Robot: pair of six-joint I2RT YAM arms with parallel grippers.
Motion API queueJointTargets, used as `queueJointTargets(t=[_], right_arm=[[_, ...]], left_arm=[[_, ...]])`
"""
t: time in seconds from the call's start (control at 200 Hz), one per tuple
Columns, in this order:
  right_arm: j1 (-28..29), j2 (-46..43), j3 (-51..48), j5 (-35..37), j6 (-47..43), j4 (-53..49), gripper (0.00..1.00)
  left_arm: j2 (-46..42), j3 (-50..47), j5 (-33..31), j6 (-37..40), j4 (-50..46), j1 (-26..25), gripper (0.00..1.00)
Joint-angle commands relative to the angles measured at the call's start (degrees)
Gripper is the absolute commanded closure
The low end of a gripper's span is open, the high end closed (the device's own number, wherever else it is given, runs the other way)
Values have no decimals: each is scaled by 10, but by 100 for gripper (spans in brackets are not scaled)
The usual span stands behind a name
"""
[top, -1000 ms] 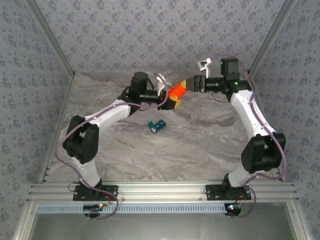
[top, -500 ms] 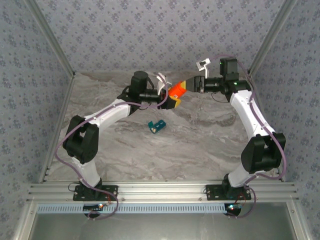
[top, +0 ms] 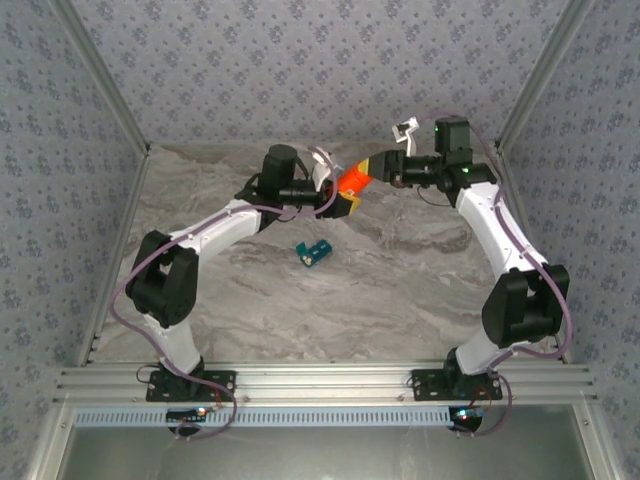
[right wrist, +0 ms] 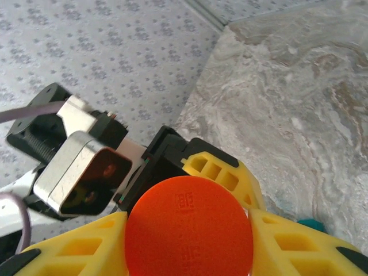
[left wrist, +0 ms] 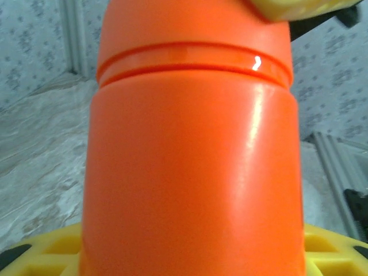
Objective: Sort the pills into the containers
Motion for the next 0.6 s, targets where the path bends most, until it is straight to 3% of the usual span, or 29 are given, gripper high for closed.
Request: queueJointTargets(t=[0.0, 0.205, 0.445, 0.595], right_arm=[[42, -8, -25, 56, 83, 5, 62], [64, -9, -57, 117, 178, 38, 62], [60, -11, -61, 120, 191, 44, 61], [46, -13, -41, 114, 190, 35, 55]], left_arm=[[-30, -18, -95, 61, 45, -41, 100], [-36, -46, -189, 114, 80, -82, 100], [-29, -51, -187, 91, 102, -83, 100], [-20, -45, -164, 58, 110, -69, 100]])
